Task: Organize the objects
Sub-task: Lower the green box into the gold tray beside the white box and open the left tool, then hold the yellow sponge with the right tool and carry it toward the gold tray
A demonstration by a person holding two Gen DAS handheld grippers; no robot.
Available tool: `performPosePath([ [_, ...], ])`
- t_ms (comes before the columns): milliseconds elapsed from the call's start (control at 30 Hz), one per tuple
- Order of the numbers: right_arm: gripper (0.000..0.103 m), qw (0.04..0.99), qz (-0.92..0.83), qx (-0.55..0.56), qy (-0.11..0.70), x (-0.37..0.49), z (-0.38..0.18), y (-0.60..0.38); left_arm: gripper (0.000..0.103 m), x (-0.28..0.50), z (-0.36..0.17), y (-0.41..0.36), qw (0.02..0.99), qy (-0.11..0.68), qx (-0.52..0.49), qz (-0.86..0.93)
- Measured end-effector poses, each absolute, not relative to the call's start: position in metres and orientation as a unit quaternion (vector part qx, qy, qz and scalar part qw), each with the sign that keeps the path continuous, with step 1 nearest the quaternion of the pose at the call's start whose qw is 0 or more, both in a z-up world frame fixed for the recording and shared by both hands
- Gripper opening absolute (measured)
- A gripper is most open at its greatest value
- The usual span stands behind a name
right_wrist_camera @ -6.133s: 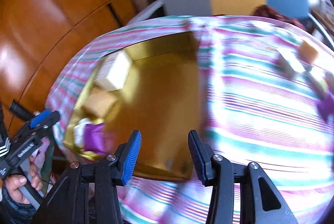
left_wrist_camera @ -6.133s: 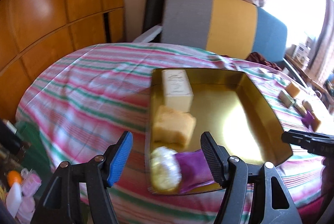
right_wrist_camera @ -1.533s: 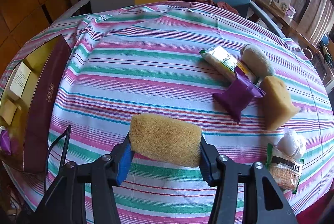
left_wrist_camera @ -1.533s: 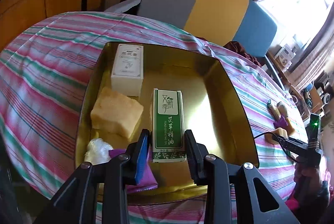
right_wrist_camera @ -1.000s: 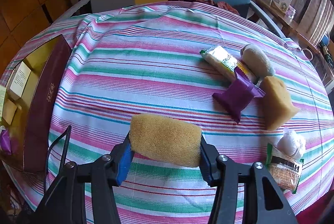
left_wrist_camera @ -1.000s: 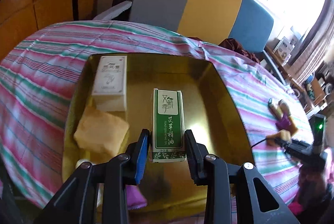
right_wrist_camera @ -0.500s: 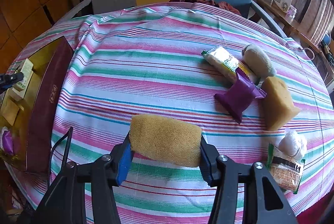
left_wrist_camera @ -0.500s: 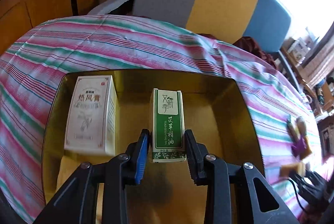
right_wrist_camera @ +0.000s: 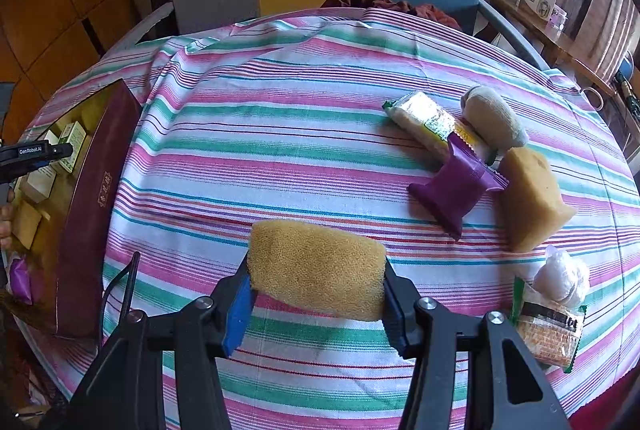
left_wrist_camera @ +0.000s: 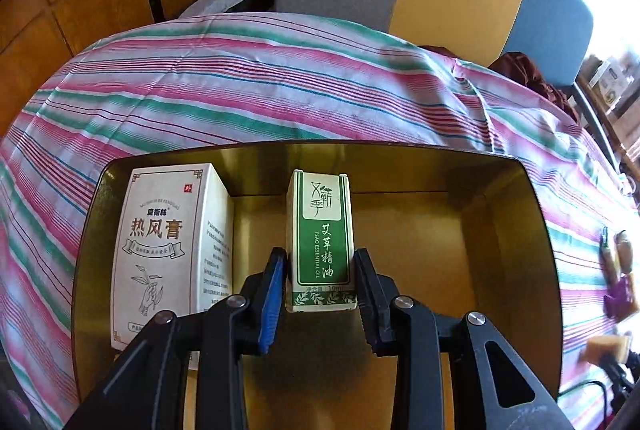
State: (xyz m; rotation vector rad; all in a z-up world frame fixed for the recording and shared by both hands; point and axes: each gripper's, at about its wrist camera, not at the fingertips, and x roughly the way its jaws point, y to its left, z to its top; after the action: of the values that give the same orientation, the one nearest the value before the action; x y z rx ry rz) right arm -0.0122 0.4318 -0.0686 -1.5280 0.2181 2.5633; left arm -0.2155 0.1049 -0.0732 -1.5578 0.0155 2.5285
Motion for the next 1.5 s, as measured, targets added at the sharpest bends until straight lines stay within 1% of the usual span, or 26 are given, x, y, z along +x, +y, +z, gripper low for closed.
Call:
performPosePath([
  [200, 0.055, 0.077, 0.853, -0.51, 0.075, -0.013, -0.069, 0.433, 0.035, -0.214, -0.073, 0.1, 0.074, 0.013, -0.515, 0.854],
  [267, 0.055, 0.077, 0.852, -0.511, 0.077, -0.013, -0.069, 0.434, 0.038, -0.212, -0.072, 0.101, 0.077, 0.019, -0.511, 0.856],
  [333, 0.055, 0.077, 0.852, -0.512, 0.078, -0.013, -0.07, 0.435, 0.047, -0.208, -0.069, 0.101, 0.078, 0.024, -0.504, 0.86],
  [400, 0.055, 0.078, 0.851, -0.513, 0.078, -0.013, -0.071, 0.435, 0.049, -0.205, -0.066, 0.101, 0.078, 0.033, -0.495, 0.865],
  [767, 0.055, 0.082, 0.853, -0.51, 0.073, -0.012, -0.07, 0.435, 0.053, -0.176, -0.041, 0.102, 0.098, 0.058, -0.45, 0.886],
  [867, 0.055, 0.08, 0.853, -0.511, 0.07, -0.013, -0.071, 0.434, 0.053, -0.153, -0.029, 0.095, 0.112, 0.046, -0.437, 0.891],
  [1067, 0.055, 0.08, 0.851, -0.515, 0.063, -0.014, -0.074, 0.431, 0.059, -0.096, -0.009, 0.086, 0.143, 0.03, -0.404, 0.903],
  [1233, 0.055, 0.08, 0.852, -0.514, 0.064, -0.015, -0.074, 0.431, 0.059, -0.065, -0.003, 0.085, 0.156, 0.029, -0.391, 0.907],
  [1500, 0.055, 0.081, 0.852, -0.513, 0.066, -0.014, -0.075, 0.432, 0.059, -0.045, -0.003, 0.08, 0.16, 0.03, -0.381, 0.91],
])
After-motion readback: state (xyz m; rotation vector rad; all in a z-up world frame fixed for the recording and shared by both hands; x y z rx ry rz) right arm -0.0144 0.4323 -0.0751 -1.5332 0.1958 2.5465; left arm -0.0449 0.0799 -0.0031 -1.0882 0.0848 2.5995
